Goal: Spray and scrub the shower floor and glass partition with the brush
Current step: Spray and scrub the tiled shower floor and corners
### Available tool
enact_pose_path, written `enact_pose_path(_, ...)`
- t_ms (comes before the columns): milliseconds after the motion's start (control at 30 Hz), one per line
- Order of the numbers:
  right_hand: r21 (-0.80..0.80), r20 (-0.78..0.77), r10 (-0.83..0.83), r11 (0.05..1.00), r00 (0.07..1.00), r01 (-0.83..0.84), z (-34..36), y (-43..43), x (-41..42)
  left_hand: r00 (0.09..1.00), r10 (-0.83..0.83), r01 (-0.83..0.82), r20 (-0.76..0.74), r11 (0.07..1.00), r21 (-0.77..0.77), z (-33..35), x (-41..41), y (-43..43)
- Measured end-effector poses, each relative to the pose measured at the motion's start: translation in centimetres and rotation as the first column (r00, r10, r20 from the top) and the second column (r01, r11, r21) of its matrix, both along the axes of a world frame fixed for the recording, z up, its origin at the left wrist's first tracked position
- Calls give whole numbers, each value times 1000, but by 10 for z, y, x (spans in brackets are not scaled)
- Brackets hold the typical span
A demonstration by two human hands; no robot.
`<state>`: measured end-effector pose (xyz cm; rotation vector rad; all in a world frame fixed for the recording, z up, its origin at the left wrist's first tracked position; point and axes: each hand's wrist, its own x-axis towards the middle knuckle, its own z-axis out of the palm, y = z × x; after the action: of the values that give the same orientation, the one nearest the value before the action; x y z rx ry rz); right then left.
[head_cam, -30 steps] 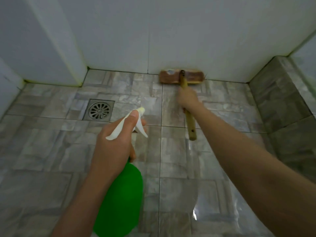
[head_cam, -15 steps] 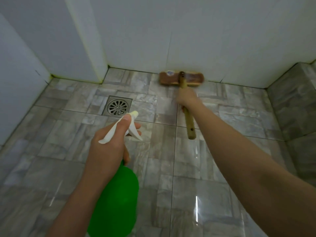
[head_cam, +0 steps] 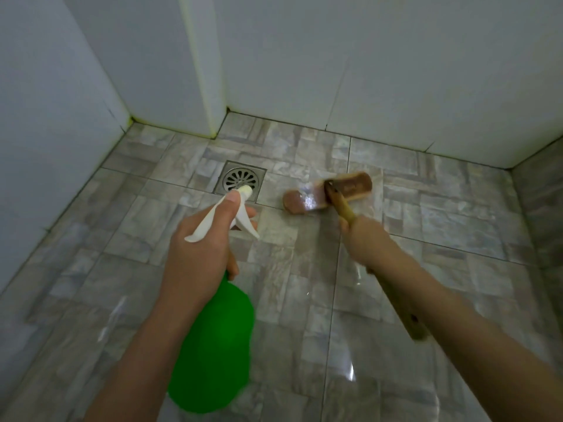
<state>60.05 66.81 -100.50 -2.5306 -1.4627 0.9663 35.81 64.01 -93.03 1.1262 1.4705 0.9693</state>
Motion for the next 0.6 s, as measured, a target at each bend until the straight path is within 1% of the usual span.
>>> enact_pose_path(100,89,-24,76,993,997,-74,9,80,-21,1000,16,-16,12,1000,1,2,-10,-4)
enact_pose_path(167,95,-38,93,992,995,-89,17,112,-29,999,25,-25,28,1000,2,3,-15,-5)
enact_pose_path(233,102,-49,108,989,993,-102,20,107,-28,999,30,-30,11,1000,7,3,-23,-7)
enact_pose_path(333,72,23,120,990,992,-122,9,39,-17,999,54,-54,3,999,-1,0,-34,-8)
enact_pose_path(400,11,33,127,992,991,-127,1,-11,-17,997,73,-73,0,997,-7,-3,-40,-8)
enact_pose_path(433,-11,28,127,992,992,-127,0,-18,-20,996,85,-85,0,996,-12,-4,-43,-8)
enact_pose_path(500,15,12,131,991,991,-131,-4,10,-34,996,94,-94,-4,995,-21,-6,-47,-7)
enact_pose_path(600,89,24,167,982,986,-169,1,91,-62,995,91,-92,-30,996,-5,-4,-52,-7)
